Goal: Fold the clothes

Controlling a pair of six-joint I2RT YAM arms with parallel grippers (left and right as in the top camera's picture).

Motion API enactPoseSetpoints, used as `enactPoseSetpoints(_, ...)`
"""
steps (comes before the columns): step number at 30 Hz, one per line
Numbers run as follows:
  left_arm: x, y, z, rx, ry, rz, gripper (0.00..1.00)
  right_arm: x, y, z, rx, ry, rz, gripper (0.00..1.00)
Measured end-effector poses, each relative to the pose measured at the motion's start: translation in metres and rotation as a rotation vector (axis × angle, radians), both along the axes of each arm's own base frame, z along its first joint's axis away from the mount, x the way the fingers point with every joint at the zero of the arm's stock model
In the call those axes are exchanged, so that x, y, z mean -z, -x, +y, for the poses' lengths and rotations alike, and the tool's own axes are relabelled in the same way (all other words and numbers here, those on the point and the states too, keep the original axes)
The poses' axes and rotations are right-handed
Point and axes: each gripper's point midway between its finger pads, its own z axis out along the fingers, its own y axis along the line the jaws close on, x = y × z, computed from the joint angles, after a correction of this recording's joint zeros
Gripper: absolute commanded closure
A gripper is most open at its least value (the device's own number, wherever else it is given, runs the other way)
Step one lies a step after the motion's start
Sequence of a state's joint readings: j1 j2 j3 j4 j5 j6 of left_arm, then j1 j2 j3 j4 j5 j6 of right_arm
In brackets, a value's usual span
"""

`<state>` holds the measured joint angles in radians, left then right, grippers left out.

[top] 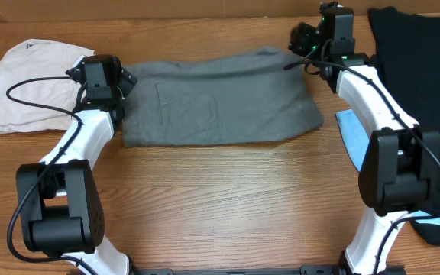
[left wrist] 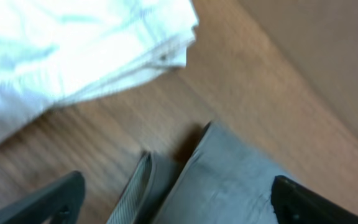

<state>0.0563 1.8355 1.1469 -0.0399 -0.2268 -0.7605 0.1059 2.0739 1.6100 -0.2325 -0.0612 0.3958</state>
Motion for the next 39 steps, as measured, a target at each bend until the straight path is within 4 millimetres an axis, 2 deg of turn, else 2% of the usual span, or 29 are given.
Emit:
enactPoseSetpoints(2,-0.004,-0.003,0.005,-0.009,-0.010,-0.023,0.00,0.006,0.002,0.001,-0.001,0.008,0.019,0.00)
enactPoseSetpoints(5,-0.007,-0.004,0.010,0.015,-0.032,-0.006,0.00,0.020,0.015,0.000,0.002,0.022,0.104,0.00)
enactPoseSetpoints(7,-0.007,-0.002,0.010,0.059,-0.040,0.041,0.00,0.030,0.031,-0.005,0.003,0.038,0.193,0.00)
enactPoseSetpoints(10,-0.011,0.002,0.001,0.176,-0.042,0.121,0.00,0.034,0.059,-0.017,-0.003,0.067,0.312,0.00)
enactPoseSetpoints(15,-0.014,0.030,-0.027,0.382,0.008,0.297,0.00,0.024,0.103,-0.043,-0.027,0.105,0.455,0.00)
enactPoseSetpoints(20,0.000,0.065,-0.048,0.496,0.093,0.431,0.00,0.030,0.127,-0.046,-0.121,0.111,0.540,0.00)
enactPoseSetpoints(24,0.008,0.071,-0.055,0.532,0.118,0.449,0.00,0.031,0.132,-0.038,-0.187,0.114,0.548,0.00)
enactPoseSetpoints(26,0.018,0.070,-0.057,0.551,0.122,0.452,0.00,0.031,0.133,-0.034,-0.211,0.118,0.548,0.00)
enactPoseSetpoints(34,0.081,0.060,-0.063,0.624,0.152,0.502,0.00,0.032,0.138,-0.016,-0.270,0.128,0.551,0.00)
enactPoseSetpoints(39,0.082,0.046,-0.063,0.663,0.172,0.441,0.00,0.032,0.140,-0.012,-0.284,0.131,0.558,0.01)
